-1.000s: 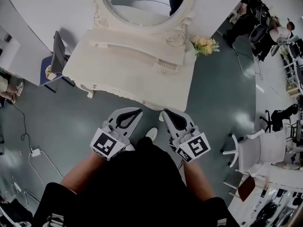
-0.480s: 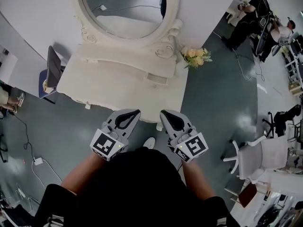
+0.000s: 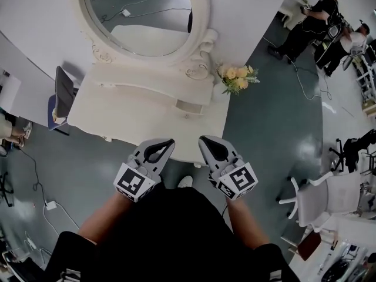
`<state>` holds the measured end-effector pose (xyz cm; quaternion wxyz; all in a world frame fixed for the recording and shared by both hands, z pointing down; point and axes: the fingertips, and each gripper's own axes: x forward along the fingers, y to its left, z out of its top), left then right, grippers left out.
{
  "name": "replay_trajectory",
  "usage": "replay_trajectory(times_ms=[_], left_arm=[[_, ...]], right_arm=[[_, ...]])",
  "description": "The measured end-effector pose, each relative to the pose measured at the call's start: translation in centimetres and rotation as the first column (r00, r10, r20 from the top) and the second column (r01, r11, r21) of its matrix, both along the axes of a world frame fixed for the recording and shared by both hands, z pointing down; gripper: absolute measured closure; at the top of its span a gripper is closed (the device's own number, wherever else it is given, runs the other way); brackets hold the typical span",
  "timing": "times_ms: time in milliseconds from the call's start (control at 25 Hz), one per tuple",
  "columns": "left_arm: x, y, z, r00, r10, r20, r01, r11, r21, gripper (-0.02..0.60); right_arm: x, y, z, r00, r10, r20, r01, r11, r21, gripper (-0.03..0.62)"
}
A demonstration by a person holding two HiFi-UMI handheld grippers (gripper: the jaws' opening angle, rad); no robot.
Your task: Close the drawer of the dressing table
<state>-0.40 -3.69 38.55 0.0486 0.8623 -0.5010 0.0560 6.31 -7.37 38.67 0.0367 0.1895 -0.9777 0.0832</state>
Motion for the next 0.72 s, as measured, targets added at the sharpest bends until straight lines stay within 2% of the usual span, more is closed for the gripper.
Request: replay_trajectory(times_ms=[120, 240, 400, 600, 720], left_arm=[[-0.6, -1.4, 0.4, 1.0, 0.014, -0.01, -0.014, 1.0, -0.014, 0.588], [-1.4, -3.1, 0.5, 0.999, 0.05, -0.004, -0.05, 0.999, 0.003, 0.588], [-2.8, -5.4, 0.9, 0.993, 0.115, -0.009, -0.115, 0.993, 0.003, 0.588], [-4.6, -8.6, 1.0, 0.979, 0.201, -0.019, -0.201, 0.98, -0.005, 0.588], [-5.5, -10.3, 1.1, 0.967, 0.253, -0.02, -0.253, 0.967, 0.003, 0.588]], right_arm=[[-0.5, -1.2, 0.4, 1.0, 0.013, -0.006, -0.013, 1.0, -0.005, 0.592], [-1.3, -2.4, 0.8, 0.999, 0.038, -0.018, -0.038, 0.999, -0.005, 0.592], [-2.5, -4.4, 1.9, 0.993, 0.106, -0.05, -0.107, 0.994, -0.016, 0.592], [-3.9, -7.0, 4.8, 0.973, 0.194, -0.127, -0.203, 0.977, -0.066, 0.59], [-4.3, -8.6, 6.7, 0.951, 0.257, -0.171, -0.276, 0.957, -0.094, 0.578]])
